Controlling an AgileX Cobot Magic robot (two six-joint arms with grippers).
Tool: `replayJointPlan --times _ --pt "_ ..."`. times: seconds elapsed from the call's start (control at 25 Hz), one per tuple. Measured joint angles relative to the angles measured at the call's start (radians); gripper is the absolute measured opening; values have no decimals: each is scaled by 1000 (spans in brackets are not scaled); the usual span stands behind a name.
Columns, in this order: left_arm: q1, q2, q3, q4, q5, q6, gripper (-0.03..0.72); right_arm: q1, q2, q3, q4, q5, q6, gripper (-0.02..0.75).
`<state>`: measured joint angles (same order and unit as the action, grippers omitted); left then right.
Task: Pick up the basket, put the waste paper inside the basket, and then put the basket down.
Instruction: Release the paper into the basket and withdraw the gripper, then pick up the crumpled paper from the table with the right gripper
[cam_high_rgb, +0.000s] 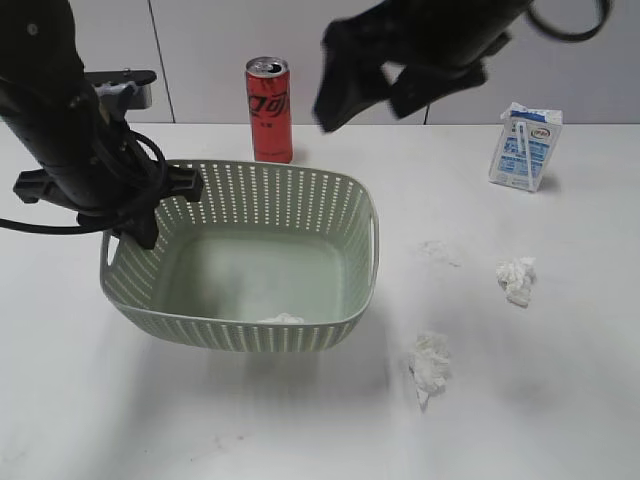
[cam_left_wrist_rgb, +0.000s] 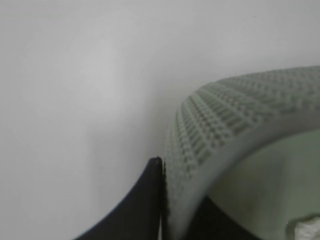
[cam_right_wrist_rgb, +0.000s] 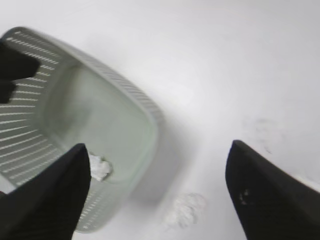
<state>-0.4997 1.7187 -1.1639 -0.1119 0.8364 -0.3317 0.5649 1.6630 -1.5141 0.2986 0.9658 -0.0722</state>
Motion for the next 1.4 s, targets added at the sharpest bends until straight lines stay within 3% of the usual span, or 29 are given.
replayJointPlan --times 0.2,0.36,0.52,0.76,1.16,1.4 --pt "0 0 0 0 -8 0 3 -231 -19 26 -68 120 22 635" --pt "0 0 0 0 -14 0 5 -338 22 174 -134 61 63 613" --pt "0 0 0 0 -18 0 5 -351 108 303 -131 -63 72 600" --pt "0 0 0 -1 -21 0 5 -348 183 316 -134 -187 108 594" --pt "0 0 0 -1 -22 0 7 -348 322 316 -204 -247 171 591" --pt "0 0 0 -1 -22 0 10 -348 369 316 -206 -249 172 507"
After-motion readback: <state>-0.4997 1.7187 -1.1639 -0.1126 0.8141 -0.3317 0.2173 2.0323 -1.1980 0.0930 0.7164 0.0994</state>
